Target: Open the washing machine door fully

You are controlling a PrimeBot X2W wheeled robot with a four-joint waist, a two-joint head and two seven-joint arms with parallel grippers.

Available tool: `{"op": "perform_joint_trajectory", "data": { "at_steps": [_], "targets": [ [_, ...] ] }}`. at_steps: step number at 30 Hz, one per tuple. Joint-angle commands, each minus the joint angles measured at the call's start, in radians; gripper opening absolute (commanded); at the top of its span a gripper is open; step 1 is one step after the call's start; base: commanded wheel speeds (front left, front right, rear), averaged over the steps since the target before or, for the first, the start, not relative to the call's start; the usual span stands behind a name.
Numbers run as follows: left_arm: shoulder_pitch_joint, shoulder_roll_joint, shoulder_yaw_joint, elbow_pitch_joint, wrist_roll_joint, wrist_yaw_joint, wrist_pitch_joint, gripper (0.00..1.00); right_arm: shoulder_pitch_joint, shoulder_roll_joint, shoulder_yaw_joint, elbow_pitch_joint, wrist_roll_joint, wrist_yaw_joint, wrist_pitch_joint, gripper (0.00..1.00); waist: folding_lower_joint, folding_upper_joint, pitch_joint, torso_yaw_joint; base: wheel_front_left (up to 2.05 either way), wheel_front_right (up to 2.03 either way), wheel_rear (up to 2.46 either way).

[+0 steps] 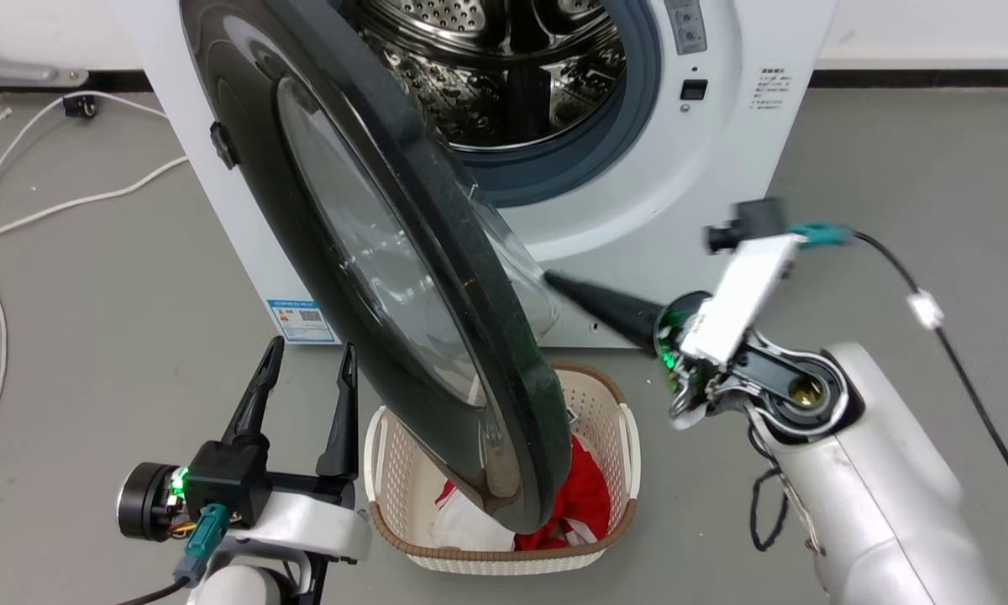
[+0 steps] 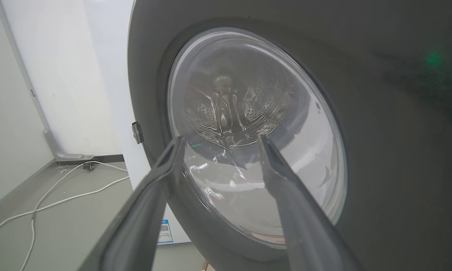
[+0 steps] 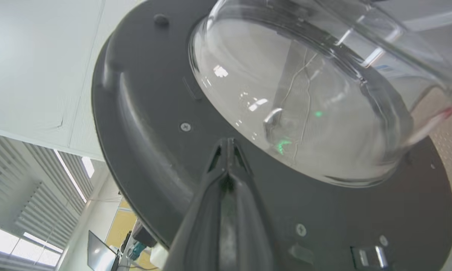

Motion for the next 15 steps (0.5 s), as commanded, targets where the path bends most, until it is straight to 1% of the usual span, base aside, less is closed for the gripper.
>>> {"op": "perform_joint_trajectory", "data": {
  "at_steps": [1,3,5,7,9,11,14,15],
  "targets": [
    [0.01,-0.001,0.0,0.002,-0.004,0.003,-0.002,1.0,0.022,0.001,-0.011,-0.01,-0.021,0.002,-0.045,0.0,0.0001,0.0,-0.005,-0.002,0.0,0.0,0.0],
    [0.01,-0.001,0.001,0.003,-0.004,0.005,-0.002,1.0,0.06,0.001,-0.039,-0.027,-0.015,0.002,-0.155,0.0,0.0001,0.0,-0.011,-0.003,0.0,0.0,0.0],
    [0.016,-0.001,0.004,0.002,-0.007,0.008,-0.002,1.0,0.096,0.001,-0.074,-0.049,-0.043,0.002,-0.259,0.0,0.0001,0.0,-0.017,-0.006,0.0,0.0,0.0],
    [0.024,-0.001,0.009,0.001,-0.01,0.01,-0.002,1.0,0.146,0.001,-0.115,-0.073,-0.02,0.002,-0.338,0.0,0.0001,0.0,-0.023,-0.009,0.0,0.0,0.0],
    [0.03,-0.001,0.012,0.003,-0.011,0.01,-0.002,1.0,0.202,-0.004,-0.154,-0.101,-0.034,0.002,-0.414,0.0,0.0001,0.0,-0.033,-0.011,0.0,0.0,0.0],
    [0.035,-0.001,0.017,0.003,-0.011,0.012,-0.002,1.0,0.266,-0.004,-0.194,-0.136,-0.017,0.002,-0.467,0.0,0.0001,0.0,-0.041,-0.014,0.0,0.0,0.0],
    [0.05,-0.001,0.024,0.002,-0.011,0.013,-0.002,1.0,0.359,-0.019,-0.235,-0.182,-0.053,0.002,-0.552,0.0,0.0001,0.0,-0.053,-0.021,0.0,0.0,0.0],
    [0.054,-0.001,0.026,0.002,-0.011,0.013,-0.002,1.0,0.389,-0.021,-0.245,-0.196,-0.067,0.002,-0.578,0.35,0.0001,0.0,-0.057,-0.023,0.0,0.0,0.0]
  ]
}}
